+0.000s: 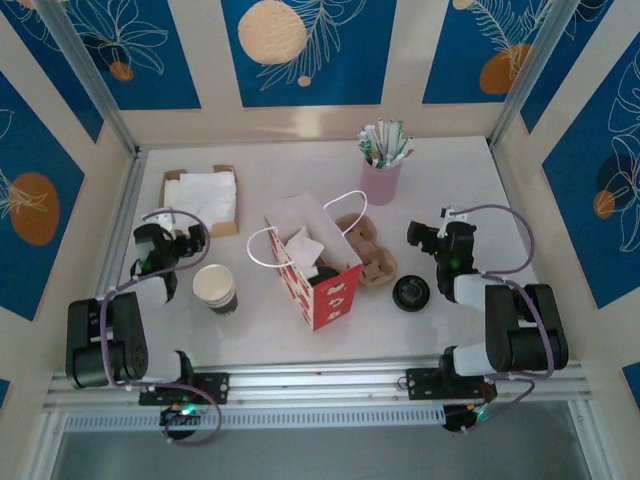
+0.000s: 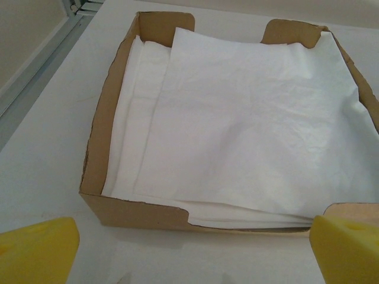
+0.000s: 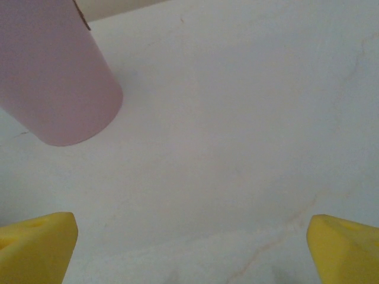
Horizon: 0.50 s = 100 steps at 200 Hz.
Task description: Pack the takeout coffee
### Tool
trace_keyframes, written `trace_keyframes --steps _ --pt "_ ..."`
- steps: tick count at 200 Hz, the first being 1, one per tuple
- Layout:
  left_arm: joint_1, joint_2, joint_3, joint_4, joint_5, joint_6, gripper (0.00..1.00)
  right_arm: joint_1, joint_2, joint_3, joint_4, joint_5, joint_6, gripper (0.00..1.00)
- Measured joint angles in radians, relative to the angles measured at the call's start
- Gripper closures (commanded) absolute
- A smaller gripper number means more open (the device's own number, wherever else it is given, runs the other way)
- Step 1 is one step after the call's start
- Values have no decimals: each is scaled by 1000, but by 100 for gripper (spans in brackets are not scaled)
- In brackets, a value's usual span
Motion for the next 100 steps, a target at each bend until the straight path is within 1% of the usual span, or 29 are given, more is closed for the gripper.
trace_keyframes --steps 28,43,60,100 --pt "0 -38 -50 50 0 6 0 49 61 0 65 0 -53 1" --pt "0 -68 -78 70 0 6 0 43 69 0 80 -12 -65 1" --pt "-1 -87 -94 92 5 6 0 37 100 0 136 -32 -80 1" --pt "-6 -152 -125 107 66 -16 0 34 110 -1 151 -52 -88 1"
